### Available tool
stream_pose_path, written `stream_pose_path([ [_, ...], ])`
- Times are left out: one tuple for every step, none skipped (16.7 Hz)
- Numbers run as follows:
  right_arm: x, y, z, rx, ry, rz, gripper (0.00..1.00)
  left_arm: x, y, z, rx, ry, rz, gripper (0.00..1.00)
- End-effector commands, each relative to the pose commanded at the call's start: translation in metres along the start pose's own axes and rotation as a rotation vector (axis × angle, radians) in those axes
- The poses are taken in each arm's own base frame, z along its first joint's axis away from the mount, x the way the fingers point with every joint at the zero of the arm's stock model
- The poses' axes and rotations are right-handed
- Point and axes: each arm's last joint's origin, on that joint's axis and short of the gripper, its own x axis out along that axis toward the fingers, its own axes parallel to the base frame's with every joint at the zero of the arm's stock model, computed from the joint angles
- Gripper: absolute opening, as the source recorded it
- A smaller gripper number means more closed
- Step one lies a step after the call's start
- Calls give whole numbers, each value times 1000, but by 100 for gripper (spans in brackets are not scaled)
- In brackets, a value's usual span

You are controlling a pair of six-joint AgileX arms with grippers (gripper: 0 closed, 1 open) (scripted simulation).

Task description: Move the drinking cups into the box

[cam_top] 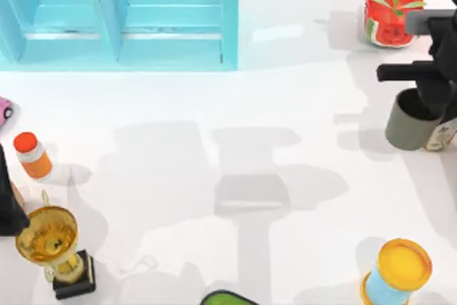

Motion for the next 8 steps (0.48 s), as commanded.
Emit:
stream_pose_path([
  [0,0,0,0,0,0,0,0,0,0,0,0,0,100],
  [0,0,0,0,0,0,0,0,0,0,0,0,0,100],
  [2,2,0,-3,4,-2,0,0,0,0,0,0,0,100],
  [2,1,0,-3,5,-2,0,0,0,0,0,0,0,100],
  [0,-1,-1,-6,7,1,0,0,0,0,0,0,0,100],
  [-2,-4,-2,-15,14,7,0,0,0,0,0,0,0,100],
  [-5,-7,-4,-28,23,13,0,0,0,0,0,0,0,100],
  [-7,-13,-6,-44,36,21,0,0,0,0,0,0,0,100],
])
